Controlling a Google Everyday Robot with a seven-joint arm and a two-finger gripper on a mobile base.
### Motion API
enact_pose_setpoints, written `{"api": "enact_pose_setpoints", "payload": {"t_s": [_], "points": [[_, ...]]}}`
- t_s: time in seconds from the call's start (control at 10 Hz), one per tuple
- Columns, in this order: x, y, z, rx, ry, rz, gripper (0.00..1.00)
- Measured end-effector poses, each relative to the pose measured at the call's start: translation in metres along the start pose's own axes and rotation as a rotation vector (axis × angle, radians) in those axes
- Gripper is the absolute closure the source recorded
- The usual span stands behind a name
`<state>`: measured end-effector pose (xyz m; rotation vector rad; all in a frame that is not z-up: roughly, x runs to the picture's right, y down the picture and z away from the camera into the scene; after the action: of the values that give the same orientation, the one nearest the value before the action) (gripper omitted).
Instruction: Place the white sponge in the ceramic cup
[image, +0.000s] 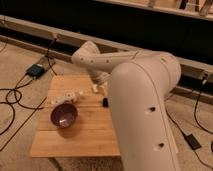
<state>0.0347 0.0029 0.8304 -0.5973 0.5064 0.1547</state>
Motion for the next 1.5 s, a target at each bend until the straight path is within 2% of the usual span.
{"api": "enact_pose_setpoints", "payload": {"t_s": [0.2,0.4,0.5,0.8,1.3,1.5], "points": [[0.0,-0.024,0.018,0.023,0.031,-0.092,0.35],[-0.026,-0.041,0.032,0.056,0.038,-0.172,0.35],[-0.035,-0.046,0.036,0.064,0.037,-0.191,0.35],[-0.064,-0.062,0.05,0.083,0.028,-0.227,0.35],[-0.086,-0.081,0.069,0.078,0.036,-0.246,0.35],[-0.095,-0.083,0.077,0.077,0.048,-0.274,0.35]]}}
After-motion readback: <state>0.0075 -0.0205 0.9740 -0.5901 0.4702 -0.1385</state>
